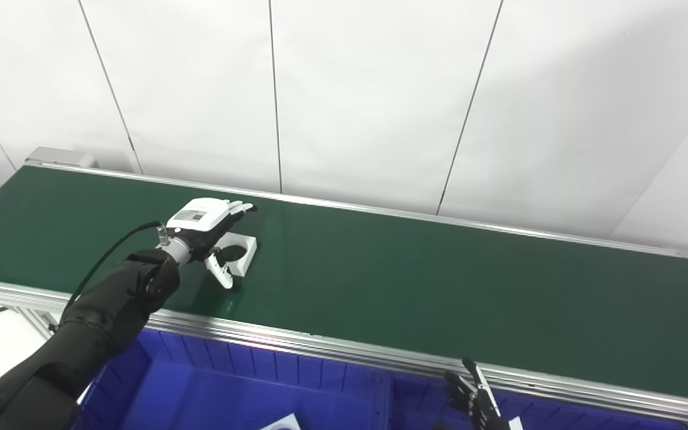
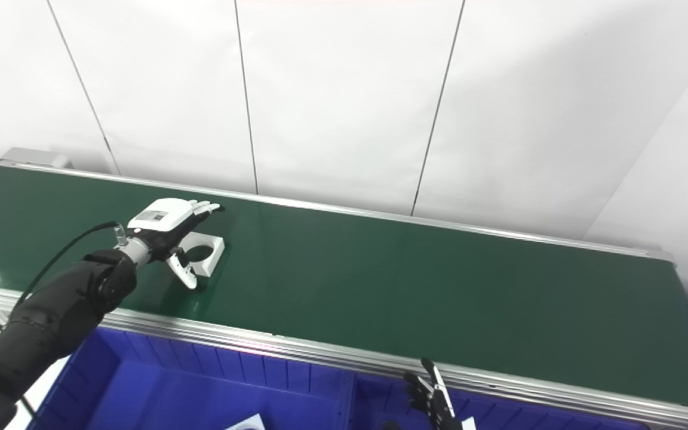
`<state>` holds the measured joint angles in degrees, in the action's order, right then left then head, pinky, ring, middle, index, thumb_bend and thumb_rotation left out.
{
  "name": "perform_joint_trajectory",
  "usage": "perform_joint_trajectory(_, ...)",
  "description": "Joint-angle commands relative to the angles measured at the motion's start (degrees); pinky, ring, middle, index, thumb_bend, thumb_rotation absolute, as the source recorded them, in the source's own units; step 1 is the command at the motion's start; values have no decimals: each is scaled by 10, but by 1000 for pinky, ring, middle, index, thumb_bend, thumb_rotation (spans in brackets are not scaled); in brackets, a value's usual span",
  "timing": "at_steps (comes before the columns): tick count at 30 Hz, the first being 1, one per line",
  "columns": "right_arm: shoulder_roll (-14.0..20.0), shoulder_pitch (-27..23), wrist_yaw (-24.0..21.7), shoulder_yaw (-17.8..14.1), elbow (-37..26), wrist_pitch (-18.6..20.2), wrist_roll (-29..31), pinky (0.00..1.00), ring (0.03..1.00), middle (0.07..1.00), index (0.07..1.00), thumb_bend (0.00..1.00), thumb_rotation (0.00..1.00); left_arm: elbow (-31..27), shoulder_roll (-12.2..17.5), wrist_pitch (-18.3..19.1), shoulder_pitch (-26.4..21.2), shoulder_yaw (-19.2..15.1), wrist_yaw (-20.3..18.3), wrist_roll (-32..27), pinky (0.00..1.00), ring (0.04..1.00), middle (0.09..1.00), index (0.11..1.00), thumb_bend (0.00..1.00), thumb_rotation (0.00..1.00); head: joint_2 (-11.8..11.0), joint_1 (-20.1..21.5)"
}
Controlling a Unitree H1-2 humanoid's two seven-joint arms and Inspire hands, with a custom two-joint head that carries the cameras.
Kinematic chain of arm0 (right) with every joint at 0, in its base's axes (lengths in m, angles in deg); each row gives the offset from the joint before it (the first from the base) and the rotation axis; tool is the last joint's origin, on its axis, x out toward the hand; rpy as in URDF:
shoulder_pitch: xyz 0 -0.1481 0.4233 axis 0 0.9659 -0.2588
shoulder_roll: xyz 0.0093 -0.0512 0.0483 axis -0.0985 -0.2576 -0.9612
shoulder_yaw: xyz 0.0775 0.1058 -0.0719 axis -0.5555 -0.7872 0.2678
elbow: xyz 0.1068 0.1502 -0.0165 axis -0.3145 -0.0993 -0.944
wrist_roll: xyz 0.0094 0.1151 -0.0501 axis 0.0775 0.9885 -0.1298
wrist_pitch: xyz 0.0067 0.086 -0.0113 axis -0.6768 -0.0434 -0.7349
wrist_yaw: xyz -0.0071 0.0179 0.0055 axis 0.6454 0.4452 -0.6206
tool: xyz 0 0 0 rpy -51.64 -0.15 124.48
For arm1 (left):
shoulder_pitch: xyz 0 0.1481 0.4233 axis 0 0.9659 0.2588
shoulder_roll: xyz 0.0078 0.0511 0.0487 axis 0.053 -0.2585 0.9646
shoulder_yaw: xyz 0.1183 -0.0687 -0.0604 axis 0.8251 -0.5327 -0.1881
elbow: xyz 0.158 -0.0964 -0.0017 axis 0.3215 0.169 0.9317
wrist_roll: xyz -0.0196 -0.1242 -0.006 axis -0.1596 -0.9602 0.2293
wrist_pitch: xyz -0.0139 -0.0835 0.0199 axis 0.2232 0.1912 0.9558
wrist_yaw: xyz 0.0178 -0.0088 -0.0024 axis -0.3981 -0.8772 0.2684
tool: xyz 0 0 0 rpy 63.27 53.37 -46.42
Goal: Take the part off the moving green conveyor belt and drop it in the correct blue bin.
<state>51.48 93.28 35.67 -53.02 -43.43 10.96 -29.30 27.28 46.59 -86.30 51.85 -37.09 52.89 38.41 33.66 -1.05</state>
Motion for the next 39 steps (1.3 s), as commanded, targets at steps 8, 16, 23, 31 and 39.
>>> perform_joint_trajectory(8, -6, 2, -10, -13, -27, -31, 1, 769, 807, 830, 967, 673, 637, 24, -6, -24, -26, -22, 28, -44, 542, 655, 781, 768, 708, 0, 5, 3)
perform_joint_trajectory(16, -14, 7, -26, -25, -33, -31, 13, 775, 806, 829, 972, 659, 612, 47, -33, -53, -31, -27, 52, -68, 390, 412, 498, 515, 502, 0, 9, 4)
perform_joint_trajectory(23, -22, 9, -32, -35, -33, -31, 10, 773, 803, 828, 969, 667, 601, 9, -32, -16, -26, -48, -30, -115, 286, 380, 462, 527, 500, 0, 11, 3)
perform_joint_trajectory(31, -23, 9, -30, -35, -34, -31, 2, 768, 804, 829, 964, 672, 613, -59, -26, -35, -7, -97, -50, -178, 342, 402, 478, 521, 502, 0, 16, 13)
perform_joint_trajectory(39, -20, 14, -7, -25, -46, -31, -26, 752, 798, 824, 964, 679, 643, -186, -46, -101, 35, -179, -63, -305, 322, 395, 474, 528, 498, 0, 26, 43)
